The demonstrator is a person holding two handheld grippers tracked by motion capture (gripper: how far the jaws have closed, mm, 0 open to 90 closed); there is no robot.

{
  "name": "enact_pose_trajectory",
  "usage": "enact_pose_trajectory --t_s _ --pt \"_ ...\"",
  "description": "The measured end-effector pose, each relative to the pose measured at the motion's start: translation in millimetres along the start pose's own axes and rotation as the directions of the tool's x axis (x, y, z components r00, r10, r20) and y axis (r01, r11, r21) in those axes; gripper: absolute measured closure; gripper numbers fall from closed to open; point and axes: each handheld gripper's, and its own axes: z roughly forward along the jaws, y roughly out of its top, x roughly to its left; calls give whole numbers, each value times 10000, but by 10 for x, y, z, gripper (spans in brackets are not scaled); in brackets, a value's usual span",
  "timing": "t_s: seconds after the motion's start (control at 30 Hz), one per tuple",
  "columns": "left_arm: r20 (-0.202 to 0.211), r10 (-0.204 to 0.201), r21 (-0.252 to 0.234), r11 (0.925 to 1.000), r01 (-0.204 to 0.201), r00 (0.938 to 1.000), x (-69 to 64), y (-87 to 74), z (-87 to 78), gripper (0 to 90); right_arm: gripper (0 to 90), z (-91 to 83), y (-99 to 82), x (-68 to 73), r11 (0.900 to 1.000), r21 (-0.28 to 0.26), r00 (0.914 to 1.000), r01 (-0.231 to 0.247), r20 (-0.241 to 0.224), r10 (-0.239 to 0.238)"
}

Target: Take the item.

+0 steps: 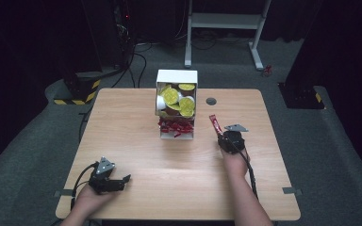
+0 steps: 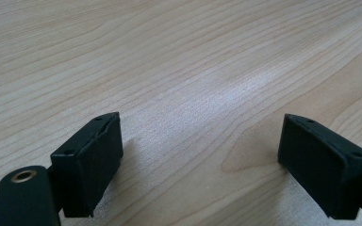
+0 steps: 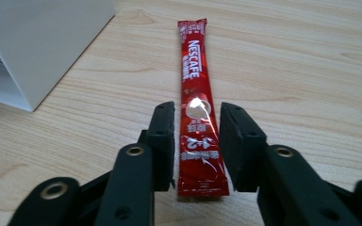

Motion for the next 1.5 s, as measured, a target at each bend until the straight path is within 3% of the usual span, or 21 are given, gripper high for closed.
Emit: enact_pose_trajectory --t_s 0.1,0.23,0.7,0.83,1.17,1.5 --pt "5 4 0 10000 -4 10000 0 0 0 147 629 -17 6 5 9996 59 9995 -290 -83 290" --pt "3 6 2 10000 -6 10000 0 0 0 146 599 -33 11 17 10000 60 9999 38 -122 -37" --pt "27 -24 6 10000 24 10000 -3 0 1 147 374 -197 40 113 9999 -92 9988 -42 -492 37" --pt "37 -13 6 10000 13 10000 -3 0 1 147 346 -269 25 137 9997 -162 9975 -184 -683 172" --pt "50 33 11 10000 -33 10000 -1 2 2 147 290 -501 -52 223 9988 -481 9955 67 -942 -112" --pt "53 34 11 10000 -34 10000 -1 2 2 147 261 -700 -246 329 9982 -561 9927 221 -1172 -285"
